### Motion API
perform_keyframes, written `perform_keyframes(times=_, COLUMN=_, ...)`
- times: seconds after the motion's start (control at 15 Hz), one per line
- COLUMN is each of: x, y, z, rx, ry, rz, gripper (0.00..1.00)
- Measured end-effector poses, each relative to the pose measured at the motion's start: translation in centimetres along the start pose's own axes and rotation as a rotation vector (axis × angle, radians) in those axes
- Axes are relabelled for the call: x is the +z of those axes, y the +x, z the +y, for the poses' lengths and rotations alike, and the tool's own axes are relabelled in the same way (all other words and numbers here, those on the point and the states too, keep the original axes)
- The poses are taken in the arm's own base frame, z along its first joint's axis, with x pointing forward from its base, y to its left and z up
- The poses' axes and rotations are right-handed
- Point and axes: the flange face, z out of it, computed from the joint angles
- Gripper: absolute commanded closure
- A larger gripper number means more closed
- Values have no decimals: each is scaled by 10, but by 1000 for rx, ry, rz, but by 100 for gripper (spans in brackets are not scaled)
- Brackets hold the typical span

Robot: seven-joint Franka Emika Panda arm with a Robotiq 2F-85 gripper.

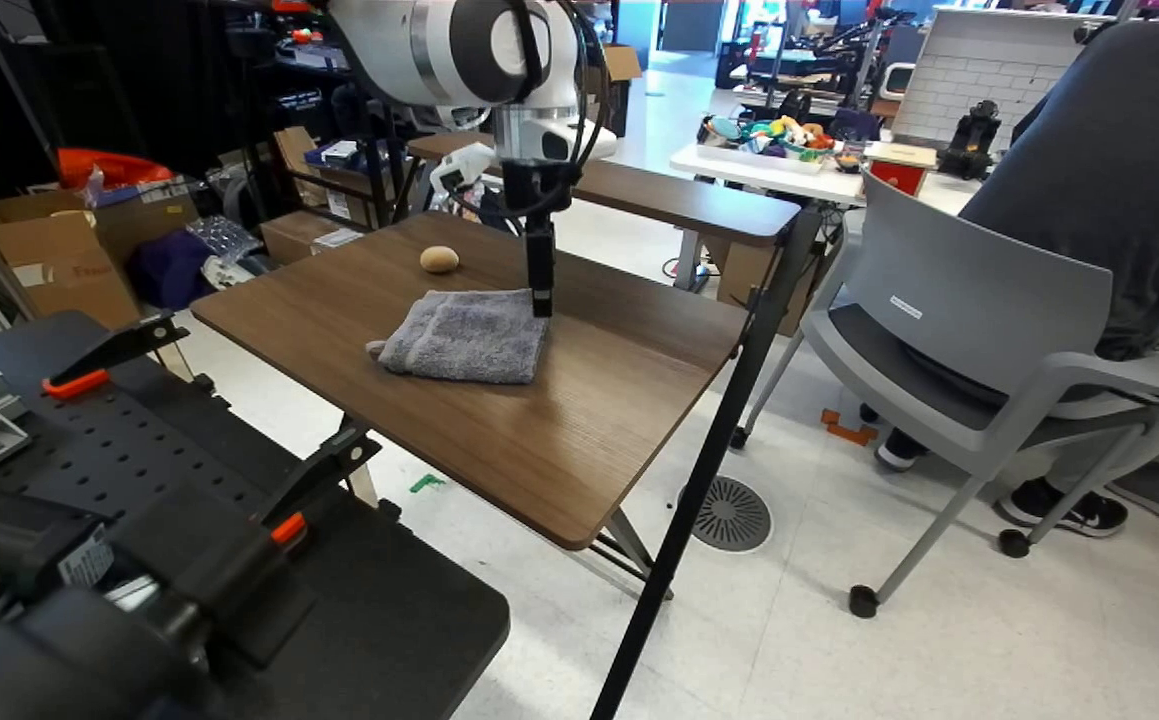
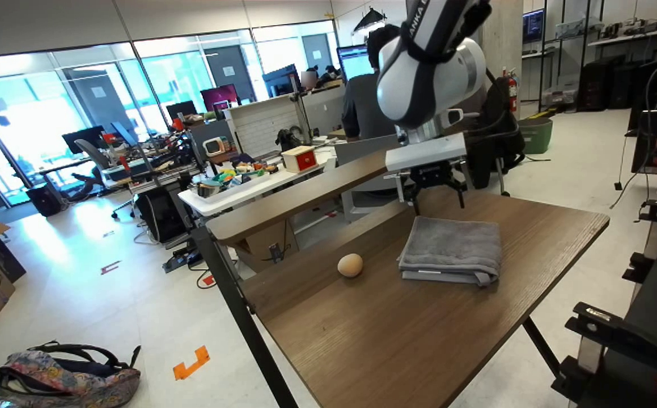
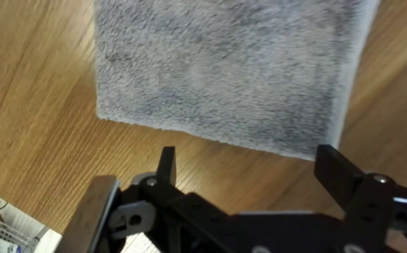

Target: Wipe the table with the towel then move the plush toy

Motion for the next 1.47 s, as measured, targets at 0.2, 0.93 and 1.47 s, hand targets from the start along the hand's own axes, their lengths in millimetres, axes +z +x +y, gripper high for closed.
perform_keyframes(times=0.2, x=23, y=-9, z=15, rx=-62, ry=-3, rz=75, gripper=0)
perform_keyframes(times=0.93, x=5, y=-6, z=15, rx=-72, ry=135, rz=-65, gripper=0)
perform_keyframes(times=1.47, x=6, y=-10, z=21, rx=-136, ry=142, rz=-180, gripper=0)
